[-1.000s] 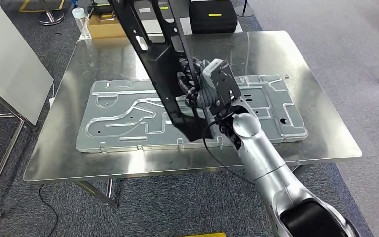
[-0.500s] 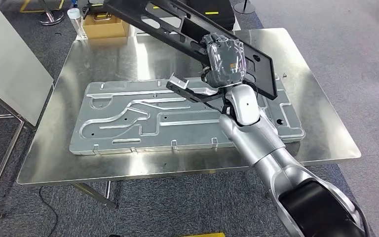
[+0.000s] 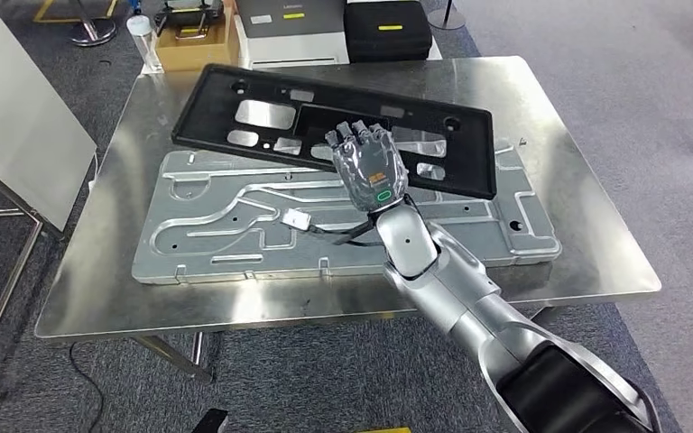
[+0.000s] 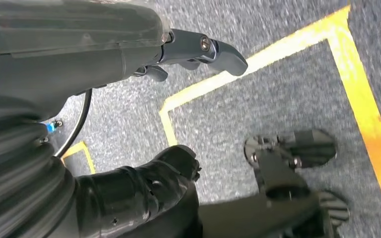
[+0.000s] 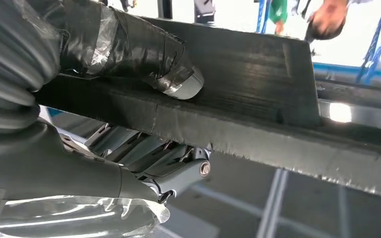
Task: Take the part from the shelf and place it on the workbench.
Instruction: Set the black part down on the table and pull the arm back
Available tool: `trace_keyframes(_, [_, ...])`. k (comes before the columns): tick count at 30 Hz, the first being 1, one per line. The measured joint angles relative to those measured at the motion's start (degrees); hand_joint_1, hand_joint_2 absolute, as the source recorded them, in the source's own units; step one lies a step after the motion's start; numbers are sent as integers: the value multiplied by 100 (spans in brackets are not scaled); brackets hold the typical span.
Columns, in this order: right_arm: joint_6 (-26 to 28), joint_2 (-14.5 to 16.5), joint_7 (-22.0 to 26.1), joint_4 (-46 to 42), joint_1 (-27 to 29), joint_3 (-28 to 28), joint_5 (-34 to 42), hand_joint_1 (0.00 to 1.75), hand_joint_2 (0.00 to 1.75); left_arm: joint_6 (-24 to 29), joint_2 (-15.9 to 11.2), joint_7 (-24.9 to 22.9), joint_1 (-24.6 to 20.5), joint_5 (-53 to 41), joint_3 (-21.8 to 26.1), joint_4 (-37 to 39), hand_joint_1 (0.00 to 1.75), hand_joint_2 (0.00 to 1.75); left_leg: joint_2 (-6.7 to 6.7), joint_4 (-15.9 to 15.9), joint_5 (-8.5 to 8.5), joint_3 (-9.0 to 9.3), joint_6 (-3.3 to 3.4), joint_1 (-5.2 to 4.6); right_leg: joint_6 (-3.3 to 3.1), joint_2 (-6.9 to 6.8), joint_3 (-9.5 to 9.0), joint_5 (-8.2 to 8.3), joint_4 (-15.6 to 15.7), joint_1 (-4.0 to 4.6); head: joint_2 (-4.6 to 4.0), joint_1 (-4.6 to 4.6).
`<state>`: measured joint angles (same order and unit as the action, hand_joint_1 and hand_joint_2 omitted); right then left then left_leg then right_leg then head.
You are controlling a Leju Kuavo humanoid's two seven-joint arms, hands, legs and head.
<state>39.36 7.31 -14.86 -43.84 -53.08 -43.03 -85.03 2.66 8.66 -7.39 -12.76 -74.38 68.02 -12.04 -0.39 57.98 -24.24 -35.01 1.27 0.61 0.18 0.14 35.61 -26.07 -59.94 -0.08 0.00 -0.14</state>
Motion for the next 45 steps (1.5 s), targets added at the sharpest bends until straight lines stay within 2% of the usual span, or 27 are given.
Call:
trace_keyframes(2, [3,-9,-65,100,32,-140,4,173,175,-6,10,4,-12,-14,-19,0,0,175,2,-51,30,26,56,25,49,-1,198,-264,-435,-12,0,8])
trace_keyframes(4, [4,-16,-88,197,77,-261,4,173,175,-10,13,5,-19,-17,-38,0,0,175,1,-51,30,24,77,23,89,0,566,-588,-1177,-27,0,12])
trace_keyframes(5, [4,-17,-53,251,111,-298,4,173,175,-11,13,8,-19,-19,-45,0,0,175,0,-46,25,23,79,22,105,-2,704,-649,-1434,-36,0,13])
trace_keyframes(6, [4,-17,11,309,146,-319,5,173,175,-13,14,14,-18,-22,-50,0,0,175,-2,-38,19,23,78,22,113,-4,749,-597,-1490,-46,0,12])
trace_keyframes(7, [5,-14,93,374,175,-326,6,173,175,-15,19,22,-18,-27,-56,0,0,175,-6,-24,11,23,71,22,114,-6,681,-447,-1325,-56,0,13])
trace_keyframes(9, [7,-1,263,509,221,-326,4,173,175,-20,30,48,-23,-41,-74,0,0,175,-15,17,-19,21,41,21,89,-8,316,-72,-565,-65,0,12])
trace_keyframes(11, [9,33,398,641,272,-322,1,173,175,-21,39,70,-32,-55,-86,0,0,175,-20,53,-46,8,-9,6,48,-4,51,91,-26,-44,0,11])
trace_keyframes(14, [11,89,568,854,399,-308,1,173,175,-19,42,97,-43,-68,-90,0,0,175,-19,43,-50,1,-102,6,-37,2,15,101,58,-25,0,10])
trace_keyframes(16, [13,131,690,988,470,-288,11,173,175,-16,41,125,-46,-69,-91,0,0,175,-9,192,-172,-60,-163,18,-118,-5,-2,127,98,-46,0,7])
trace_keyframes(18, [14,180,821,1124,502,-247,31,173,175,-14,41,156,-46,-62,-92,0,0,175,2,759,-497,-304,-209,25,-165,-12,-11,139,120,-59,0,3])
trace_keyframes(20, [14,215,953,1283,543,-188,61,173,175,-11,42,178,-40,-41,-91,0,0,175,5,1480,-786,-641,-235,32,-176,-21,-10,138,119,-50,0,3])
trace_keyframes(21, [13,225,1019,1367,567,-153,81,173,175,-10,42,187,-33,-32,-91,0,0,175,5,1636,-795,-719,-237,33,-176,-24,-10,137,117,-46,0,3])
trace_keyframes(22, [14,234,1082,1446,586,-114,109,173,175,-9,42,197,-25,-23,-90,0,0,175,5,1578,-700,-693,-230,33,-176,-24,-11,136,114,-43,0,3])
trace_keyframes(24, [13,259,1190,1582,594,-21,185,86,87,-7,40,226,-21,-15,-90,0,0,175,9,857,-324,-341,-190,31,-166,-19,-15,130,103,-42,0,3])
trace_keyframes(26, [8,284,1269,1694,574,91,266,0,0,-5,39,262,-31,-5,-90,0,0,175,9,195,-108,-8,-138,6,-124,-10,-6,123,84,-25,0,4])
trace_keyframes(27, [3,293,1302,1743,563,145,295,0,0,-4,39,275,-32,0,-90,0,0,175,7,61,-93,56,-114,-9,-95,-8,-1,123,81,-19,0,5])
trace_keyframes(30, [-13,311,1374,1853,540,279,360,0,0,-5,38,290,-15,29,-86,0,0,175,0,6,-65,77,-30,-8,4,-10,-3,121,85,-20,0,8])
trace_keyframes(32, [-39,317,1416,1903,517,362,403,0,0,-14,38,303,-17,72,-82,0,0,87,6,-44,-26,93,44,21,53,-11,120,-79,-195,-23,0,11])
trace_keyframes(34, [-78,322,1442,1954,509,430,427,0,0,-20,38,311,-15,98,-76,0,0,0,11,-49,-16,90,79,19,81,-11,437,-448,-891,-33,0,14])
trace_keyframes(35, [-97,323,1445,1979,519,451,431,0,0,-21,38,310,-7,101,-74,0,0,0,10,-45,-17,86,82,17,91,-10,601,-585,-1245,-34,0,13])
trace_keyframes(36, [-109,323,1448,2003,531,465,436,0,0,-22,37,307,4,101,-73,0,0,0,8,-38,-19,84,82,15,96,-11,707,-631,-1463,-35,0,14])
trace_keyframes(37, [-117,324,1452,2023,539,480,445,0,0,-22,37,300,15,101,-73,0,0,0,5,-29,-22,81,81,14,94,-11,705,-562,-1459,-35,0,13])
trace_keyframes(38, [-124,328,1456,2038,538,497,458,0,0,-22,37,293,22,101,-73,0,0,0,0,-16,-28,81,75,14,83,-12,587,-396,-1221,-35,0,14])
trace_keyframes(39, [-128,334,1462,2048,529,517,471,0,0,-21,37,286,26,102,-73,0,0,0,-5,0,-38,81,65,14,64,-12,387,-189,-825,-35,0,14])
trace_keyframes(41, [-139,357,1477,2058,499,551,491,0,0,-21,38,279,28,103,-72,0,0,0,-10,35,-61,68,24,-3,17,-9,40,47,-135,-13,0,13])
trace_keyframes(42, [-149,369,1484,2063,489,560,497,0,0,-19,38,277,28,105,-72,0,0,0,-10,43,-68,63,-1,-10,-4,-7,-37,74,26,-1,0,12])
trace_keyframes(45, [-175,395,1492,2078,479,570,506,0,0,-11,36,272,34,109,-69,0,0,0,-6,30,-70,61,-92,-9,-81,1,-57,85,95,5,0,11])
